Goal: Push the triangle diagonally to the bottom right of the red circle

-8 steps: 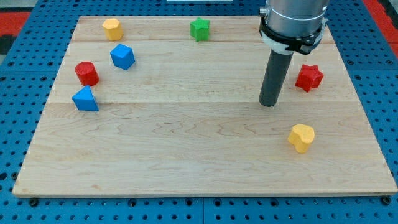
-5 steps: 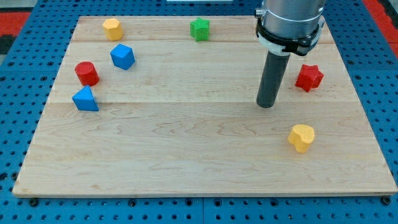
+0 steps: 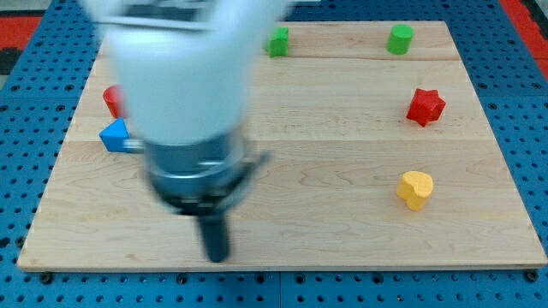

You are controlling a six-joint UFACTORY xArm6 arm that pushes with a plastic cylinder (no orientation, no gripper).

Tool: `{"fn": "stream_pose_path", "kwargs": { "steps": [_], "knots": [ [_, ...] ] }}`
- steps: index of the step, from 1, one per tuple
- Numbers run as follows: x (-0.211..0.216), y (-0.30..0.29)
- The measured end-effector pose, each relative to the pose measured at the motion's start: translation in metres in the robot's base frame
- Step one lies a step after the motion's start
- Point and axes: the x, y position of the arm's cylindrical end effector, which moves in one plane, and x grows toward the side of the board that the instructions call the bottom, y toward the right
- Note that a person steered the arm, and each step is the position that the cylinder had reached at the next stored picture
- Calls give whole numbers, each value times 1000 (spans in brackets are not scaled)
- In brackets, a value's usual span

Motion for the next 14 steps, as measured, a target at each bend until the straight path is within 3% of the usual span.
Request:
{"fn": "stream_pose_path", "kwargs": {
  "steps": [1,2,3,4,5,6,9,10,11,12,13,14],
  "knots": [
    [-50,-82],
    [-128,-149],
    [-149,-202],
    [-186,-95],
    [-186,20],
    [-165,52],
    [-161,48],
    [-195,33],
    [-210,-53],
    [-157,-61],
    [-138,-3],
    [-155,-7]
  ]
}}
